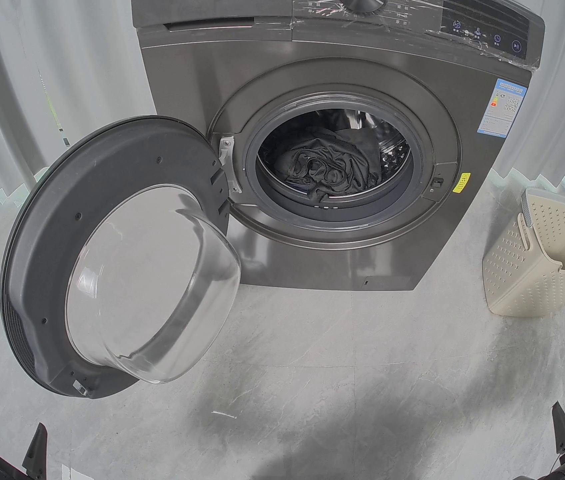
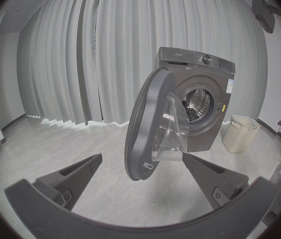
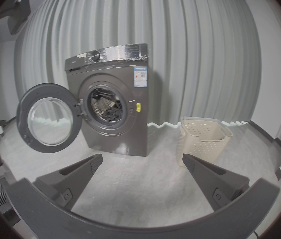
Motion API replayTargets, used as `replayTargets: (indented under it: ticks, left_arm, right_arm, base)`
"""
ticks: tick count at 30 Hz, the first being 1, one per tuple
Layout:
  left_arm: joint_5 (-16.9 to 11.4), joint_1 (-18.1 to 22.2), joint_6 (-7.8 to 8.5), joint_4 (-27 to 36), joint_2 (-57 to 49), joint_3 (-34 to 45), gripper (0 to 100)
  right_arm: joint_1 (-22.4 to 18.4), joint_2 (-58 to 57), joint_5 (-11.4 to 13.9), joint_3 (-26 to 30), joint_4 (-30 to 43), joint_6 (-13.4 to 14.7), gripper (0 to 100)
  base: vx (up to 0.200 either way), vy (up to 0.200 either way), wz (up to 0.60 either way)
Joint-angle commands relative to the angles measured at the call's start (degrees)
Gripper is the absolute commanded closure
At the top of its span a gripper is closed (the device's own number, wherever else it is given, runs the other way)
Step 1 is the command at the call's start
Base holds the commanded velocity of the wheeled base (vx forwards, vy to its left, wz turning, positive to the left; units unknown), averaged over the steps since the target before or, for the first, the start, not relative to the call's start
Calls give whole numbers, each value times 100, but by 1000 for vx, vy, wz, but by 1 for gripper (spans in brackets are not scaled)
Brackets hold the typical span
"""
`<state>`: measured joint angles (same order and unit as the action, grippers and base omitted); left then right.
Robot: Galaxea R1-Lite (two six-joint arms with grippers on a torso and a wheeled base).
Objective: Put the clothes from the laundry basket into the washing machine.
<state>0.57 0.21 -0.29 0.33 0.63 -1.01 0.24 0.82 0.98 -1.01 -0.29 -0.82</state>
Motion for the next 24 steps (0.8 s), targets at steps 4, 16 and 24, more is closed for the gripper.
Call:
replayTargets:
  ticks: [4,16,24]
  left_arm:
    - [13,-3,-6,2,-63,101,0]
    - [13,-3,-6,2,-63,92,0]
    - [13,-3,-15,2,-63,92,0]
  right_arm:
    - [-16,-64,140,92,47,11,0]
    - [-16,-64,149,84,47,3,0]
    - [-16,-64,149,92,47,3,0]
  base:
    - [0,0,0]
    - [-50,50,0]
    - [0,200,0]
